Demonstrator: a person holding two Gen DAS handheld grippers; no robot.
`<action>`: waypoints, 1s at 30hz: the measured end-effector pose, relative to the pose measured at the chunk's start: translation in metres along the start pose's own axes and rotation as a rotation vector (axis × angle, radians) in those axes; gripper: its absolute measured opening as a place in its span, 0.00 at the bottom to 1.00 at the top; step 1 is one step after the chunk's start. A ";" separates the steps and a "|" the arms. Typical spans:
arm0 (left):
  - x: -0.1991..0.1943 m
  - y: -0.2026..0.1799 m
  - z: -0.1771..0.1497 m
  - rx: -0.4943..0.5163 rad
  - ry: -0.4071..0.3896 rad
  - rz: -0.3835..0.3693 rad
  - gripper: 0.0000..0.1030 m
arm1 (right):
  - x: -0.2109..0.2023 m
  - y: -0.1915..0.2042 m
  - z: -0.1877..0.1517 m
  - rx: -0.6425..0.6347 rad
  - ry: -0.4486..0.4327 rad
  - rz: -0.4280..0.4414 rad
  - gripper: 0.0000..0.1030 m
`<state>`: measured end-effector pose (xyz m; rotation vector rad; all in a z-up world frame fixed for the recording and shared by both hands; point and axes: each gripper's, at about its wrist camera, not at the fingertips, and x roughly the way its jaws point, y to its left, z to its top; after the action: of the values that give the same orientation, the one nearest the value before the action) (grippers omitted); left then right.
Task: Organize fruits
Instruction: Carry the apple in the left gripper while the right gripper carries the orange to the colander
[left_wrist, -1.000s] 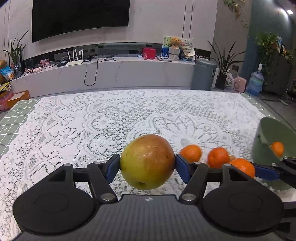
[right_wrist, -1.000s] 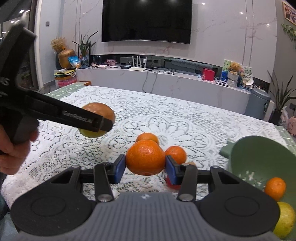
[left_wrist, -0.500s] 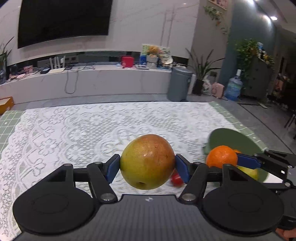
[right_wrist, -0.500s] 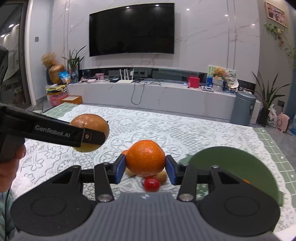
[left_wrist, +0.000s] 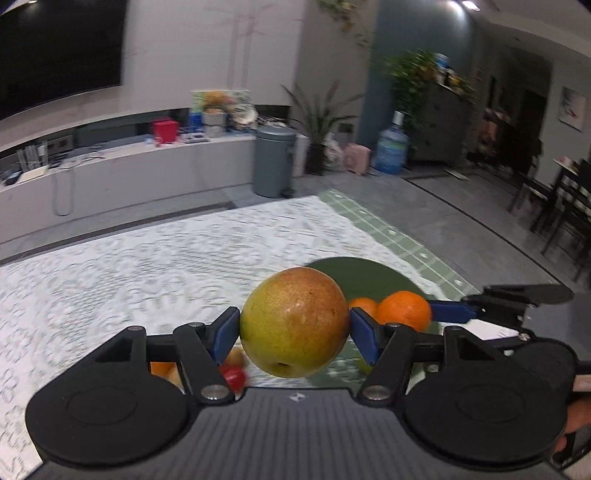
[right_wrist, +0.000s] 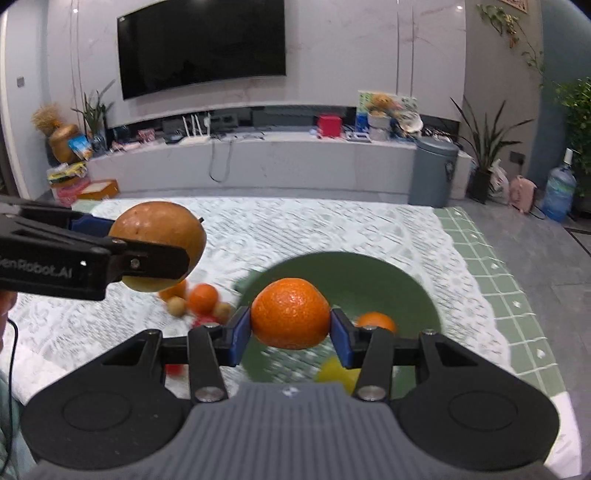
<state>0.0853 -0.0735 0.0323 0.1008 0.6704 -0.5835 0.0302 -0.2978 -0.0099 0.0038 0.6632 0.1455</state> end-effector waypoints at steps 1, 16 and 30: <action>0.005 -0.005 0.002 0.008 0.013 -0.016 0.72 | 0.000 -0.004 0.000 -0.008 0.015 -0.003 0.43; 0.066 -0.045 0.013 0.129 0.177 -0.101 0.72 | 0.027 -0.037 -0.005 -0.017 0.200 0.052 0.43; 0.109 -0.044 0.019 0.175 0.300 -0.074 0.72 | 0.047 -0.044 0.004 -0.026 0.207 0.108 0.43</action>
<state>0.1410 -0.1671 -0.0156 0.3334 0.9160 -0.7053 0.0752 -0.3348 -0.0382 -0.0010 0.8679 0.2606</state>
